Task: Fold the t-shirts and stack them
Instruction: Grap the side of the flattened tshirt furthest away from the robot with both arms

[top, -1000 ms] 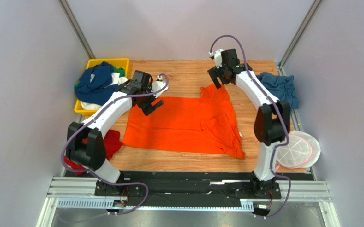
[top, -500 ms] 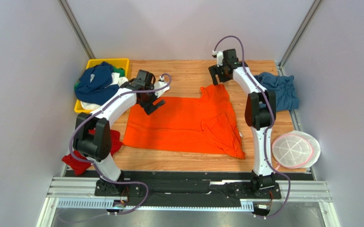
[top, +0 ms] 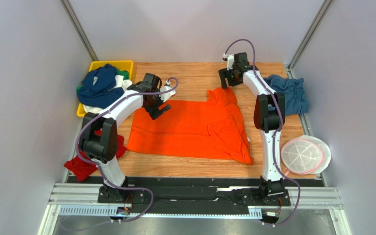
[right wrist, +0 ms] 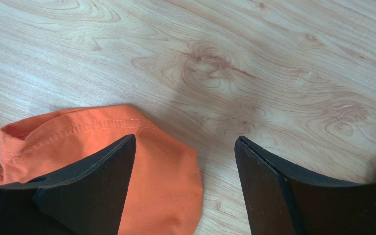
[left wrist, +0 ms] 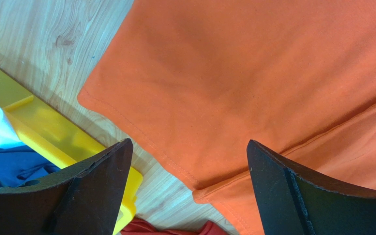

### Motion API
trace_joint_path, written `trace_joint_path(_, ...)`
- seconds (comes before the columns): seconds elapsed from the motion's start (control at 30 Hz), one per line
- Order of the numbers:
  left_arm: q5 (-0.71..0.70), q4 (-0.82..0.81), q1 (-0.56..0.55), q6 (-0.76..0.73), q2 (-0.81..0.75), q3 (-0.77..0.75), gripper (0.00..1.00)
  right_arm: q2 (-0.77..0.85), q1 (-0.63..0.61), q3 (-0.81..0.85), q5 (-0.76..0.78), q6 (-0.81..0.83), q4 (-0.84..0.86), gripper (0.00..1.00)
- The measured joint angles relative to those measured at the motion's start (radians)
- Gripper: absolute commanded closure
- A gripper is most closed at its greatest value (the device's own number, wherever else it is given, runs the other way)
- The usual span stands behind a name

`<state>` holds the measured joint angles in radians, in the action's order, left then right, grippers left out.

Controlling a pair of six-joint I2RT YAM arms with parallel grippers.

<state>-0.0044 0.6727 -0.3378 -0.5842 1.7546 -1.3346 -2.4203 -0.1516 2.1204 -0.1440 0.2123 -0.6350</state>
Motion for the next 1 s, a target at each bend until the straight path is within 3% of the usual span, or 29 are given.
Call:
trace_joint_path(0.5,-0.021,0.0,0.0,-0.001,0.011,0.0,0.05,0.0,0.009,-0.051,-0.029,-0.007,0.034,0.3)
trace_joint_path(0.63,-0.023,-0.001,0.0,-0.001,0.011,0.0,0.05,0.0,0.009,-0.055,-0.035,-0.007,0.035,0.36)
trace_joint_path(0.73,-0.024,-0.002,0.0,-0.003,0.011,0.0,0.06,-0.002,0.009,-0.055,-0.042,-0.007,0.035,0.45)
trace_joint_path(0.77,-0.024,-0.003,0.0,-0.004,0.011,0.0,0.06,-0.003,0.009,-0.055,-0.043,-0.007,0.035,0.59)
trace_joint_path(0.83,-0.028,-0.004,0.0,-0.005,0.013,0.0,0.06,-0.009,0.009,-0.054,-0.048,-0.002,0.035,0.76)
trace_joint_path(0.93,-0.033,-0.006,0.0,-0.007,0.015,0.003,0.06,-0.015,0.009,-0.054,-0.057,-0.008,0.04,0.85)
trace_joint_path(1.0,-0.035,-0.009,0.0,-0.008,0.015,0.007,0.06,-0.015,0.009,-0.054,-0.059,-0.01,0.042,0.98)
